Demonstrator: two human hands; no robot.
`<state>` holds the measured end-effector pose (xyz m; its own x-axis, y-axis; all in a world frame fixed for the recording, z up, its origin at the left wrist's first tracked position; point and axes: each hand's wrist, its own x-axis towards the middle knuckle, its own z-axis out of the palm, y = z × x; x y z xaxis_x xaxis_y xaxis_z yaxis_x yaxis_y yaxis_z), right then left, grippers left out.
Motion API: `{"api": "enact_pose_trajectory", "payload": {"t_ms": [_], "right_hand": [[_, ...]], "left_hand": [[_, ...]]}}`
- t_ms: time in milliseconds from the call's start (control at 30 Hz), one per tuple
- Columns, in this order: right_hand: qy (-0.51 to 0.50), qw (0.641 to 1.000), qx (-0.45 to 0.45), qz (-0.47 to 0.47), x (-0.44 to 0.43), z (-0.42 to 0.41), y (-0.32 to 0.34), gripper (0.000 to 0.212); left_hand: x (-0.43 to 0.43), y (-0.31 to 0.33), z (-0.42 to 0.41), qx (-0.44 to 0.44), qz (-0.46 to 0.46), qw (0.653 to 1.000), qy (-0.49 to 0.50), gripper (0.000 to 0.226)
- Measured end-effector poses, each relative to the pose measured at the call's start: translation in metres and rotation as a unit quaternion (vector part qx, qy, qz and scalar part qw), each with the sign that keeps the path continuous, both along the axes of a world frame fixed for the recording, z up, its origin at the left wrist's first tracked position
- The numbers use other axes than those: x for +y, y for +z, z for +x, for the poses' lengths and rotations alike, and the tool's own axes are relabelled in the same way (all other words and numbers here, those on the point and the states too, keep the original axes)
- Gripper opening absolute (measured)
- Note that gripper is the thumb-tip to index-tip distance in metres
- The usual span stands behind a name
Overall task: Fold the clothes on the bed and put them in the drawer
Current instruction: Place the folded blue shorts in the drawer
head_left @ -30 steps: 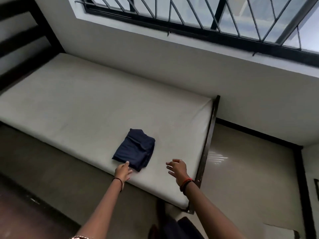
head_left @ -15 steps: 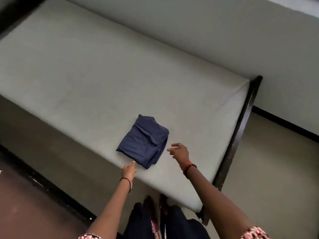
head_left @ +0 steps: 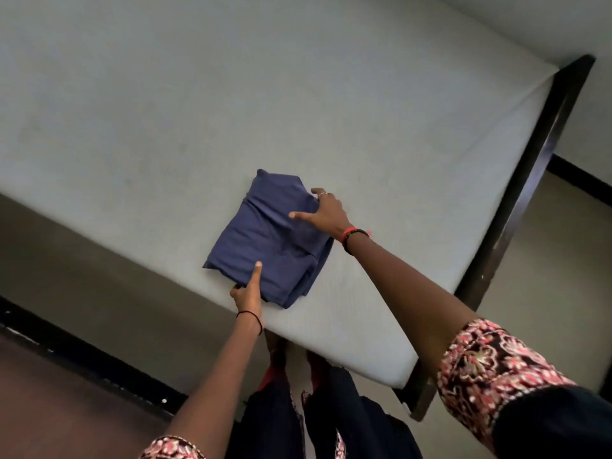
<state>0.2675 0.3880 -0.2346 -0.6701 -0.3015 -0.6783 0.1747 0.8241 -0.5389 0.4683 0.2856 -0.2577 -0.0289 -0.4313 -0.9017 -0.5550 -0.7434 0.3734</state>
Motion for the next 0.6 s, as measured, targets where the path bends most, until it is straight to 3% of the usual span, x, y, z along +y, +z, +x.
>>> {"api": "enact_pose_trajectory", "payload": {"t_ms": [133, 267, 500, 600], "right_hand": [[0.056, 0.996, 0.015, 0.071, -0.008, -0.009, -0.015, 0.095], [0.046, 0.997, -0.044, 0.034, -0.007, -0.015, -0.022, 0.08], [0.022, 0.987, -0.161, -0.019, -0.012, -0.012, -0.019, 0.044], [-0.018, 0.979, -0.191, -0.065, -0.002, -0.006, -0.015, 0.042]], "left_hand": [[-0.007, -0.005, -0.007, 0.027, 0.043, 0.997, 0.055, 0.079], [-0.016, 0.002, -0.016, 0.075, 0.081, 0.994, -0.018, 0.051], [-0.025, 0.007, -0.013, 0.11, 0.037, 0.993, -0.021, 0.048], [-0.026, 0.016, -0.012, 0.109, 0.035, 0.993, -0.027, 0.05]]}}
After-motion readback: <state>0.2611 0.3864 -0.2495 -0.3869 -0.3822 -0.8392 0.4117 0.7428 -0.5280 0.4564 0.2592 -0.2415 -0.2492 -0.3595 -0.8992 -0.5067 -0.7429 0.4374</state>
